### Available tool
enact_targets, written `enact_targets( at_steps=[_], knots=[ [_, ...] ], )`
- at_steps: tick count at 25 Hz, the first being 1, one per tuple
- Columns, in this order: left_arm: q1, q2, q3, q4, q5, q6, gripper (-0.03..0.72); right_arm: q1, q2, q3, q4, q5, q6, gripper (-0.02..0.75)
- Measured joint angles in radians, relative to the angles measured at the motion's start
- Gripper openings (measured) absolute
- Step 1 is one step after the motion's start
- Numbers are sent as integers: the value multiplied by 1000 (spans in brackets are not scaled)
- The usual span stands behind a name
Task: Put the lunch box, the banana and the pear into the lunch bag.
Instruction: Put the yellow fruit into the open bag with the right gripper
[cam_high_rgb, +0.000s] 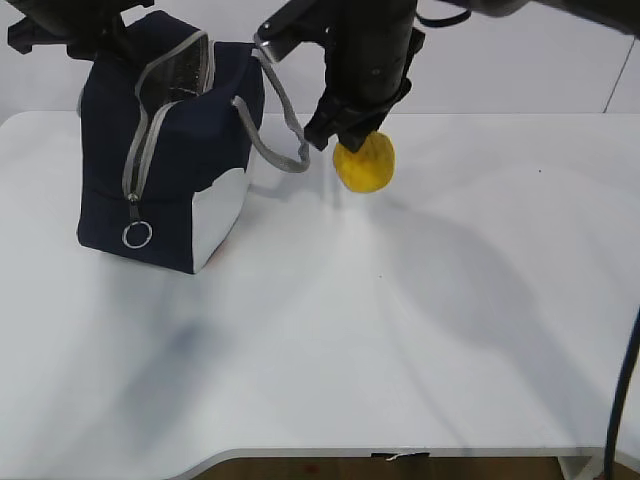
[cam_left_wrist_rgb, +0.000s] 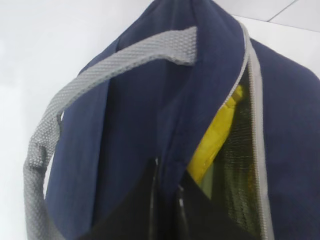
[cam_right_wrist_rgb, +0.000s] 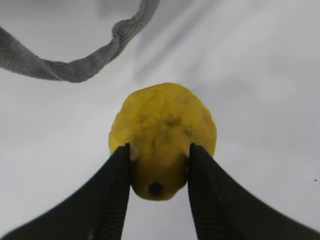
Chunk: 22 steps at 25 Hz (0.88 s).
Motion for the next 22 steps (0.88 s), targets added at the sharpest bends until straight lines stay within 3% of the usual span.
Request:
enact_targets(
  at_steps=[17, 22],
  knots=[
    [0, 0, 0, -36, 10, 0, 2, 0, -193, 0, -36, -35, 55, 303],
    [0, 0, 0, -71, 12, 0, 2, 0, -193, 0, 13, -92, 84, 302]
  ],
)
